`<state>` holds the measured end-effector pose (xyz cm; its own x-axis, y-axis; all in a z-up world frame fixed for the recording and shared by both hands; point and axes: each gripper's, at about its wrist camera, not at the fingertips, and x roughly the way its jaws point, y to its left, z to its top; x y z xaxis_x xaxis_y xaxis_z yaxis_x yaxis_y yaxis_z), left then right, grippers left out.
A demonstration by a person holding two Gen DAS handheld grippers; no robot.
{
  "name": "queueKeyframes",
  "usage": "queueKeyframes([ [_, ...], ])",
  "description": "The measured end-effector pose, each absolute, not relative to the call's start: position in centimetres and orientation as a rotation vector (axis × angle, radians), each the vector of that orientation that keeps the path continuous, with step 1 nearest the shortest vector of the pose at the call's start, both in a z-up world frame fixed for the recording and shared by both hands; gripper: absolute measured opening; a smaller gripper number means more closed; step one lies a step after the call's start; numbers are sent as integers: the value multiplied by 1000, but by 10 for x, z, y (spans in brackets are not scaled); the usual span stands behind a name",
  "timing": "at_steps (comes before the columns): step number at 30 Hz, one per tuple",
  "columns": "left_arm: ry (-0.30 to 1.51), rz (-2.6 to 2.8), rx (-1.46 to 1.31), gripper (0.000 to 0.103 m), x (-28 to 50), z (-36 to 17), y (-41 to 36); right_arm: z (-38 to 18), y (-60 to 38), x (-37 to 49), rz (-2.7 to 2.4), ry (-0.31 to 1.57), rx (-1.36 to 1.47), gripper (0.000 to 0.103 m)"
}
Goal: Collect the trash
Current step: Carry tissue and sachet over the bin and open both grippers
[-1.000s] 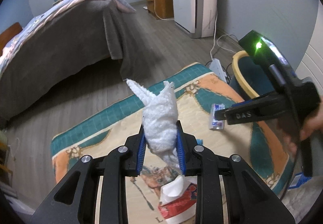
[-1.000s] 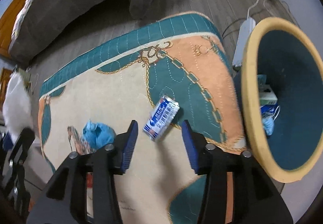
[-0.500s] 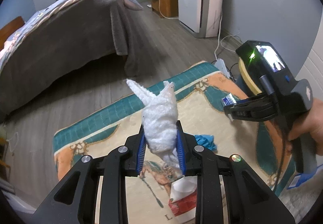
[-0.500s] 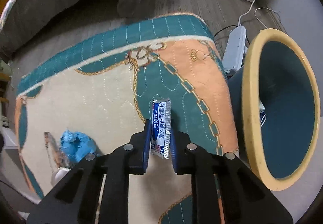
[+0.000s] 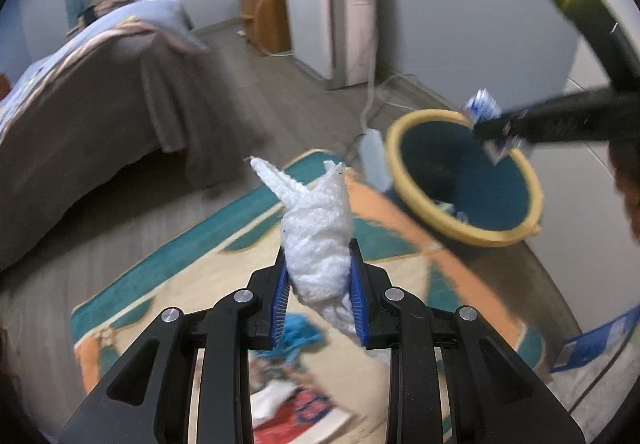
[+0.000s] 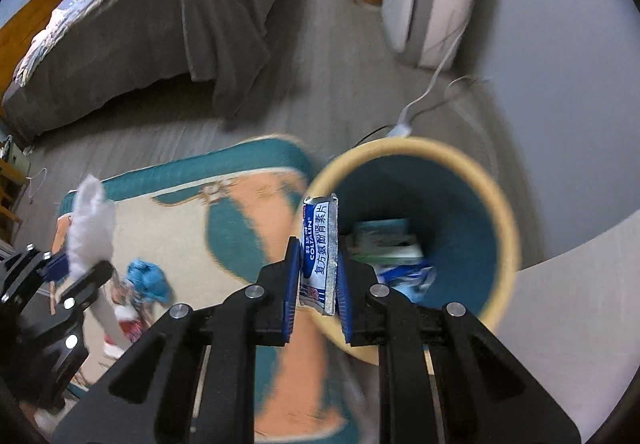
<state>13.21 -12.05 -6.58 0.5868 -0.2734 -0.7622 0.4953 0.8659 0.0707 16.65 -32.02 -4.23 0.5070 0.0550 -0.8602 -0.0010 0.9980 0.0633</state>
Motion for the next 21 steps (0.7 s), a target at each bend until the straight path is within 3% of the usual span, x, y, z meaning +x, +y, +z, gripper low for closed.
queueKeyframes([
  [14, 867, -623, 353, 29, 157, -84, -237, -99, -415, 180, -94, 1132, 211, 17],
  [16, 847, -624, 343, 32, 165, -82, -246, -98, -417, 182, -100, 1125, 227, 18],
  [19, 833, -623, 333, 44, 177, -79, -256, -96, -417, 184, -102, 1119, 232, 24],
  [21, 819, -612, 337, 70, 180, -75, -259, -94, -418, 182, -103, 1111, 233, 47],
])
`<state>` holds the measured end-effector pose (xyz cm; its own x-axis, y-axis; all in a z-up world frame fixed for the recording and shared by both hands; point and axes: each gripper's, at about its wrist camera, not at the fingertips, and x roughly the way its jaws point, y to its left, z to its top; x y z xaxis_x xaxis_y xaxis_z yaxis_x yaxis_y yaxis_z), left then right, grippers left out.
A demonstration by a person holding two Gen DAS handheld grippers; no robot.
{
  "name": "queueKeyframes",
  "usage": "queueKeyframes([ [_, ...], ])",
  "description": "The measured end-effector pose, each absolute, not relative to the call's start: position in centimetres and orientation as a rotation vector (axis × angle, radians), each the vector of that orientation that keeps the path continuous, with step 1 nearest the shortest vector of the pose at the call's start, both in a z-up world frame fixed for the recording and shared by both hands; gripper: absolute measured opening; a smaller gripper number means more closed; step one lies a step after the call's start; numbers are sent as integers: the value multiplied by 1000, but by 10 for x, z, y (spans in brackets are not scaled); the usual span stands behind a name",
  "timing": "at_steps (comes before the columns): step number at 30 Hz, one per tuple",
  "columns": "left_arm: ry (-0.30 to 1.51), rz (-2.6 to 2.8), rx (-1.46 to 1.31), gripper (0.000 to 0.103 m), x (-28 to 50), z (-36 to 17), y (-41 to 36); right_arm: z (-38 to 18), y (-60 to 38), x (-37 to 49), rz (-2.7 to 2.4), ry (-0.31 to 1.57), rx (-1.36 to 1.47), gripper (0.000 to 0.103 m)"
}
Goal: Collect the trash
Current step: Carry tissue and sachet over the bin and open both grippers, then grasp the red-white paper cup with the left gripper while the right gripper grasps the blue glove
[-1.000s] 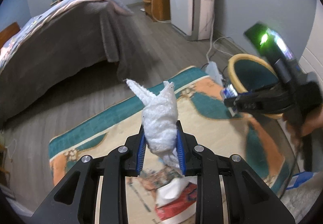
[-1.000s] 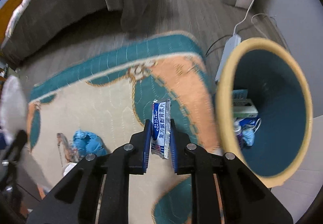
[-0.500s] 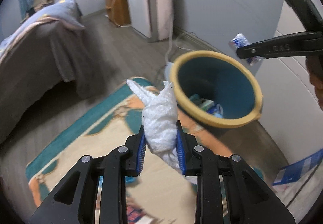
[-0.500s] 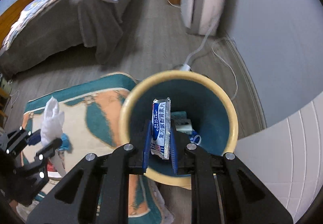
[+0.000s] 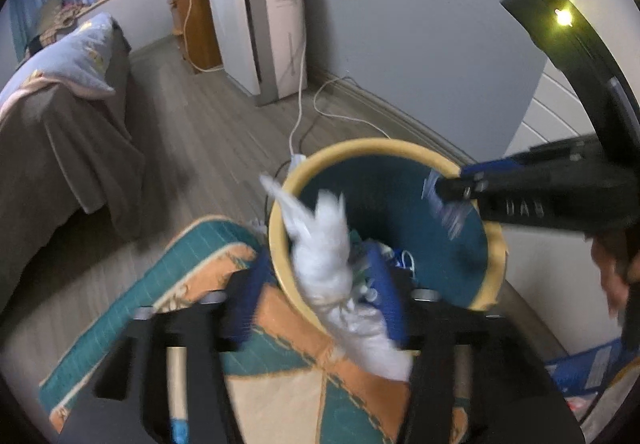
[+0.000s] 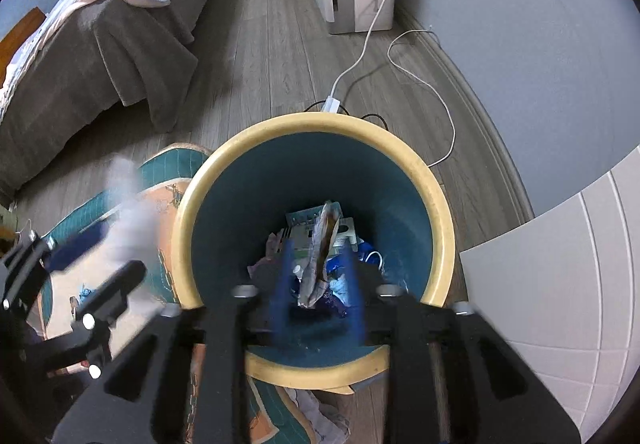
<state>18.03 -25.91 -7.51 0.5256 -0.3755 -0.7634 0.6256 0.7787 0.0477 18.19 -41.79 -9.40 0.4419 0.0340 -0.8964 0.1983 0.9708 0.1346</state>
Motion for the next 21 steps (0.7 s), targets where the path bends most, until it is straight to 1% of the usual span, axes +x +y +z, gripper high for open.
queueKeyframes([
  [4, 811, -598, 329, 75, 180, -68, -254, -93, -418, 181, -102, 1108, 241, 51],
  [6, 805, -579, 328, 83, 177, -64, -246, -90, -418, 182, -105, 1100, 249, 64],
  [7, 800, -561, 332, 85, 173, -62, -238, -87, -417, 181, -104, 1091, 253, 67],
  [8, 797, -546, 336, 89, 172, -59, -235, -85, -414, 181, -100, 1082, 254, 73],
  [9, 792, -530, 337, 91, 170, -57, -228, -82, -412, 182, -97, 1075, 253, 79],
  [12, 799, -480, 318, 93, 162, -51, -196, -73, -399, 182, -70, 1059, 248, 91],
  [15, 813, -422, 305, 94, 153, -48, -159, -68, -377, 185, -16, 1054, 229, 95],
  [21, 881, -320, 294, 95, 136, -58, -92, -64, -321, 189, 63, 1060, 108, 97],
])
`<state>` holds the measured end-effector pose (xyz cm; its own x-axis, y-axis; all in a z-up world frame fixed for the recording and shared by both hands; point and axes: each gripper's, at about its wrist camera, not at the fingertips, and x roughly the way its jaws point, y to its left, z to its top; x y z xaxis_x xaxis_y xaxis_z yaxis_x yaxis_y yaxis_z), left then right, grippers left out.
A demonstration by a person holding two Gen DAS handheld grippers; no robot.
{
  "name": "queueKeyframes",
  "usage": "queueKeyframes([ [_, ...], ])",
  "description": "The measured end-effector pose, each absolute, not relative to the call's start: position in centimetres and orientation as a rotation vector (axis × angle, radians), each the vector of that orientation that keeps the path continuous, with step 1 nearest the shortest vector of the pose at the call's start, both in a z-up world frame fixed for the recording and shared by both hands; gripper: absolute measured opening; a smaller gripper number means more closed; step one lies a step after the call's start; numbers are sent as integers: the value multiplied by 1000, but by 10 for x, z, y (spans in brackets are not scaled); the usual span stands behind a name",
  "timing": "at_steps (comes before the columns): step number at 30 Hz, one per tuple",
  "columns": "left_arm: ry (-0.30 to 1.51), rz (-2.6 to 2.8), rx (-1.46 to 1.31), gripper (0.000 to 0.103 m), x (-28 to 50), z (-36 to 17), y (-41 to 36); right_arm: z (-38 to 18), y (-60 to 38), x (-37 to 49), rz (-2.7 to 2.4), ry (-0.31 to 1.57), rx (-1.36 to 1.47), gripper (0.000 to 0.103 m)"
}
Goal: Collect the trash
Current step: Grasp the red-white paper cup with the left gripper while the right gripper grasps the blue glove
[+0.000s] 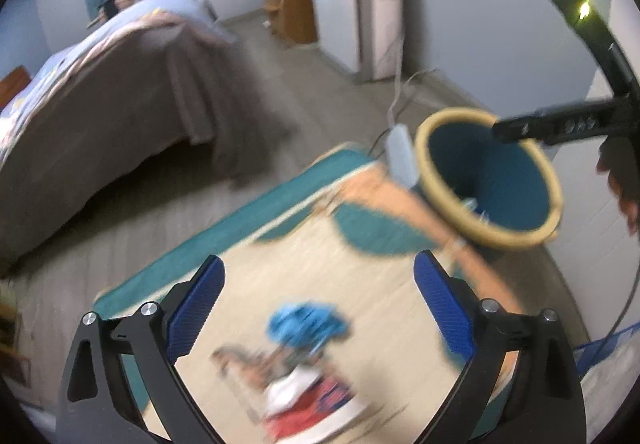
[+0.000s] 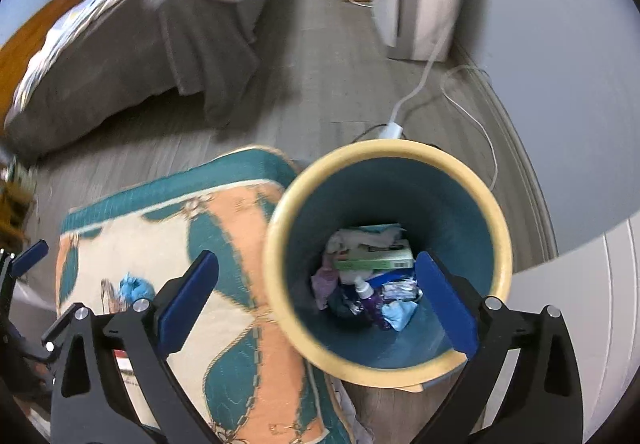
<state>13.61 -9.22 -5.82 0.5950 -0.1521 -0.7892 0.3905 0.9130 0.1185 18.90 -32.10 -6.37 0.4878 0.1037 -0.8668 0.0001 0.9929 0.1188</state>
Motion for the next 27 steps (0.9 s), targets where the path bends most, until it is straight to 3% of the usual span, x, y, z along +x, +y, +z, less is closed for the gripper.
queueKeyframes([
  [18, 1038, -316, 307, 93, 100, -139, -16, -103, -201, 193, 190, 1173, -65, 97],
  [22, 1072, -359, 332, 68, 100, -152, -19, -123, -180, 195, 208, 1219, -15, 96],
  [25, 1082, -391, 355, 51, 98, -160, -22, -136, -165, 197, 211, 1250, -14, 89],
  [27, 1092, -405, 375, 33, 96, -164, -22, -143, -158, 199, 220, 1276, -14, 80],
])
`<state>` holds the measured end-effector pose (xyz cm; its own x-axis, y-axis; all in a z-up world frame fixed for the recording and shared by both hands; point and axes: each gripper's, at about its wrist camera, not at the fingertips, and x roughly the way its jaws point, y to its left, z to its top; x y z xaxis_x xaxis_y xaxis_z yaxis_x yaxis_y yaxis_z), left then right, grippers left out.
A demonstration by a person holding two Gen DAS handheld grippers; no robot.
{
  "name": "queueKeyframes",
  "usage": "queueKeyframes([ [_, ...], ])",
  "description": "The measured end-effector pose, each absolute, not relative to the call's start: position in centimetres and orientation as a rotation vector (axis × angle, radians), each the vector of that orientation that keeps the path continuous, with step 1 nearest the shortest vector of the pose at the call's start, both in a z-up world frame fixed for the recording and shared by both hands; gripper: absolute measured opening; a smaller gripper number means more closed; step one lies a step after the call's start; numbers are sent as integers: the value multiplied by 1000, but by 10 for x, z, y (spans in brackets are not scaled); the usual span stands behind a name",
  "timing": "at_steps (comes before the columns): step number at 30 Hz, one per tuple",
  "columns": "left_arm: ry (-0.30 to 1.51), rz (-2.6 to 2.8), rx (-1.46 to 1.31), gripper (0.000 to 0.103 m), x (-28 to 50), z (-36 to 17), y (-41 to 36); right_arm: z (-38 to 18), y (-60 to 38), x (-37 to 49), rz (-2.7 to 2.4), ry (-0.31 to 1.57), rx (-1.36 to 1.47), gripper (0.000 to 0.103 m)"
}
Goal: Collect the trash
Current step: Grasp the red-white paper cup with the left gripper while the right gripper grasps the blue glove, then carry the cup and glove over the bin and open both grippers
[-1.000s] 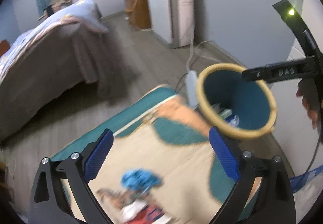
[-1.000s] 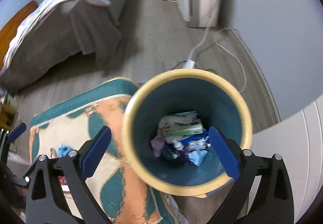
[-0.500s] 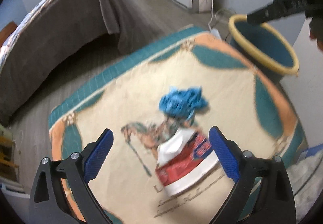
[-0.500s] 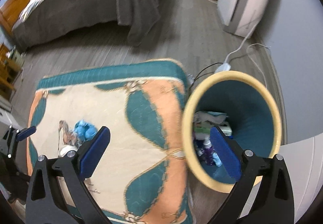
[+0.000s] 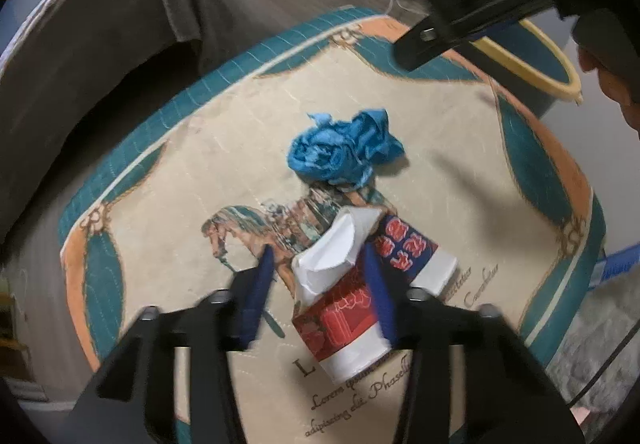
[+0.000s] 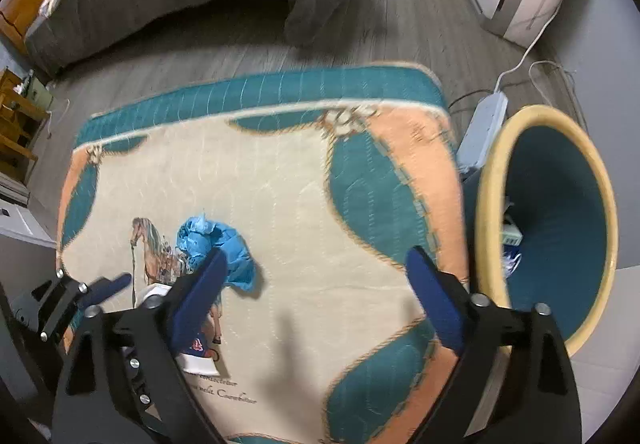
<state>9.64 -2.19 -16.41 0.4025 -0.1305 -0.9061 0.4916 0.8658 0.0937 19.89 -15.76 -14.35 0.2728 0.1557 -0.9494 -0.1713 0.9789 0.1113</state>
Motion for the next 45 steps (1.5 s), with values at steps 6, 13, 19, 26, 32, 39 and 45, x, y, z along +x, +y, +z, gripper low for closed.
queueKeyframes([
  [6, 1085, -423, 384, 14, 94, -162, -10, -163, -136, 205, 248, 1345, 3, 63],
  [13, 1086, -397, 366, 14, 93, -158, 9, -182, -109, 207, 305, 1415, 2, 30],
  [19, 1067, -402, 353, 13, 91, -152, 12, -171, -102, 203, 328, 1385, -15, 16],
  [26, 1026, -420, 341, 13, 89, -137, 1, -148, -149, 200, 282, 1329, 29, 16],
  [32, 1002, -431, 338, 13, 95, -128, -21, -120, -194, 196, 249, 1253, 80, 16],
  [39, 958, -469, 321, 13, 103, -112, -57, -91, -240, 193, 212, 1163, 109, 16],
  [45, 927, -508, 315, 13, 108, -97, -93, -82, -302, 195, 104, 1112, 140, 16],
])
